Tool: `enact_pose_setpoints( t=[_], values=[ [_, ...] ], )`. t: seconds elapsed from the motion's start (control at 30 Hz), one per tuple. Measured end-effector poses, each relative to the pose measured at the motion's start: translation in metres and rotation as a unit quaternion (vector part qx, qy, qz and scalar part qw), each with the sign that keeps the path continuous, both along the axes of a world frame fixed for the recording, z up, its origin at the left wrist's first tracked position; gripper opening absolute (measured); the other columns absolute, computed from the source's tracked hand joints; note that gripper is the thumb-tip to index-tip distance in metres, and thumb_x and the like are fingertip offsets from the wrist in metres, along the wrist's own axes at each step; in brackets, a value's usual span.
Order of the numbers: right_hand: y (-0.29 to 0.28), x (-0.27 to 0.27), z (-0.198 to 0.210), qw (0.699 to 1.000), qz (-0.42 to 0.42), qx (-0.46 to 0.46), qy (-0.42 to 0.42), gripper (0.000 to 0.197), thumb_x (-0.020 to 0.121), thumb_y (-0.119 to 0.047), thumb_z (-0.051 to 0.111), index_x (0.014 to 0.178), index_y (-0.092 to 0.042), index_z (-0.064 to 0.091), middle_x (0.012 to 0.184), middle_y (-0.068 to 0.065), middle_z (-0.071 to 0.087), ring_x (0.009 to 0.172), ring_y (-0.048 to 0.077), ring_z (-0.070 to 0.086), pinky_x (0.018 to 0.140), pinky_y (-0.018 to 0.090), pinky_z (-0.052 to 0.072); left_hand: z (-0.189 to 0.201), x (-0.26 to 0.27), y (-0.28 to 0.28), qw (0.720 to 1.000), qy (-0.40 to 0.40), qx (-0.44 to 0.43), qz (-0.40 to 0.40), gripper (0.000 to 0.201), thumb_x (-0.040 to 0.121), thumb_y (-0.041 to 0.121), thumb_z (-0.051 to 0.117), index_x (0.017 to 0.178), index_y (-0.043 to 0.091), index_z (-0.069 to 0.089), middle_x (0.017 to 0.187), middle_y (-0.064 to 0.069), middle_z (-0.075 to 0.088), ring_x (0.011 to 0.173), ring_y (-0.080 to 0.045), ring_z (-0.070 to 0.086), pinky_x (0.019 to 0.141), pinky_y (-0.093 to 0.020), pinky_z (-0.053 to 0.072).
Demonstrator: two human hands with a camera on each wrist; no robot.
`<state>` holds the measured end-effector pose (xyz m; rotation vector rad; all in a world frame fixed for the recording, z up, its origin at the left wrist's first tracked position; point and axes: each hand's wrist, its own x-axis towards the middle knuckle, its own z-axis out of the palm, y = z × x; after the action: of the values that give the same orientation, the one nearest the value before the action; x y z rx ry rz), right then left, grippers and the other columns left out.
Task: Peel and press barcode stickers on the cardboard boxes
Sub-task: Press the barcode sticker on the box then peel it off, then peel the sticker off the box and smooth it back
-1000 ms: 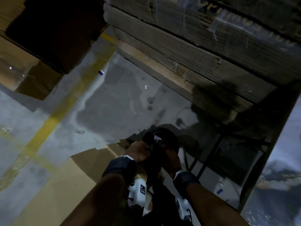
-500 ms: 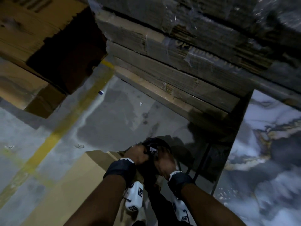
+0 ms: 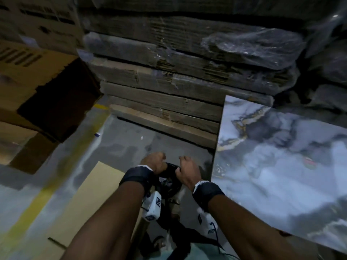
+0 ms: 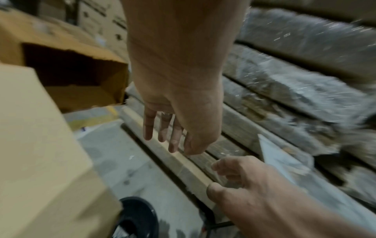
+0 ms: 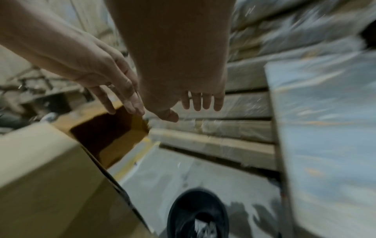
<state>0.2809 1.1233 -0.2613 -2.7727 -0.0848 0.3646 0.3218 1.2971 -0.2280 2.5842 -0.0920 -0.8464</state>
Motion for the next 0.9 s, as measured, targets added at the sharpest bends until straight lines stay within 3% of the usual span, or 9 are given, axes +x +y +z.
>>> enact_pose_setpoints(
  t=[0.1, 0.2, 0.33, 0.5, 0.77, 0.83, 0.9],
  values=[
    [-0.018, -0.024, 0.023, 0.999, -0.027, 0.012, -0.040, 0.050, 0.087, -0.021, 0.058, 0.135, -0.006, 0.054, 0.130, 0.017, 0.057, 0.123, 0.037, 0.052, 0.102, 0.043, 0.045, 0.023, -0.010, -0.021, 0.999, -0.034, 0.006, -0.035, 0.056, 0.085, 0.039, 0.061, 0.137, 0.019, 0.057, 0.136, -0.014, 0.061, 0.123, -0.033, 0.058, 0.104, -0.040, 0.047],
    [-0.042, -0.051, 0.042, 0.996, -0.058, 0.005, -0.064, 0.052, 0.087, -0.021, 0.060, 0.136, -0.004, 0.055, 0.132, 0.019, 0.057, 0.124, 0.037, 0.050, 0.102, 0.043, 0.043, 0.043, -0.022, -0.047, 0.994, -0.051, 0.021, -0.091, 0.072, 0.072, 0.048, 0.051, 0.139, 0.022, 0.056, 0.136, -0.012, 0.062, 0.125, -0.033, 0.056, 0.105, -0.043, 0.047],
    [-0.086, -0.088, 0.057, 0.990, -0.104, 0.007, -0.099, 0.054, 0.084, -0.020, 0.061, 0.135, -0.002, 0.055, 0.130, 0.020, 0.059, 0.122, 0.040, 0.051, 0.098, 0.045, 0.046, 0.065, -0.040, -0.093, 0.985, -0.083, 0.022, -0.148, 0.056, 0.087, 0.035, 0.060, 0.140, 0.021, 0.055, 0.137, -0.009, 0.061, 0.129, -0.029, 0.054, 0.104, -0.042, 0.048],
    [-0.149, -0.141, 0.065, 0.977, -0.190, -0.011, -0.100, 0.051, 0.091, -0.021, 0.057, 0.140, -0.006, 0.052, 0.137, 0.014, 0.057, 0.127, 0.035, 0.049, 0.100, 0.043, 0.045, 0.078, -0.073, -0.165, 0.962, -0.118, -0.014, -0.245, 0.047, 0.090, 0.024, 0.061, 0.136, 0.013, 0.060, 0.130, -0.013, 0.065, 0.124, -0.032, 0.056, 0.099, -0.037, 0.048],
    [-0.273, -0.245, 0.066, 0.943, -0.324, -0.032, -0.074, 0.042, 0.090, -0.023, 0.056, 0.129, -0.010, 0.055, 0.124, 0.013, 0.059, 0.117, 0.036, 0.052, 0.091, 0.043, 0.046, 0.075, -0.161, -0.304, 0.924, -0.091, -0.040, -0.368, 0.042, 0.089, 0.026, 0.061, 0.131, 0.019, 0.062, 0.125, -0.008, 0.066, 0.115, -0.027, 0.060, 0.097, -0.041, 0.050],
    [-0.307, -0.277, 0.063, 0.935, -0.345, -0.028, -0.078, 0.043, 0.090, -0.024, 0.057, 0.130, -0.009, 0.055, 0.122, 0.014, 0.058, 0.117, 0.037, 0.052, 0.092, 0.043, 0.046, 0.072, -0.186, -0.341, 0.916, -0.078, -0.046, -0.390, 0.045, 0.087, 0.033, 0.059, 0.129, 0.018, 0.062, 0.124, -0.008, 0.067, 0.115, -0.027, 0.061, 0.097, -0.042, 0.051],
    [-0.340, -0.308, 0.061, 0.925, -0.372, -0.029, -0.075, 0.043, 0.090, -0.025, 0.059, 0.130, -0.010, 0.055, 0.124, 0.014, 0.058, 0.118, 0.038, 0.053, 0.093, 0.043, 0.044, 0.070, -0.212, -0.379, 0.905, -0.063, -0.051, -0.418, 0.055, 0.080, 0.049, 0.054, 0.125, 0.019, 0.066, 0.118, -0.008, 0.069, 0.109, -0.027, 0.063, 0.094, -0.041, 0.052]
  ],
)
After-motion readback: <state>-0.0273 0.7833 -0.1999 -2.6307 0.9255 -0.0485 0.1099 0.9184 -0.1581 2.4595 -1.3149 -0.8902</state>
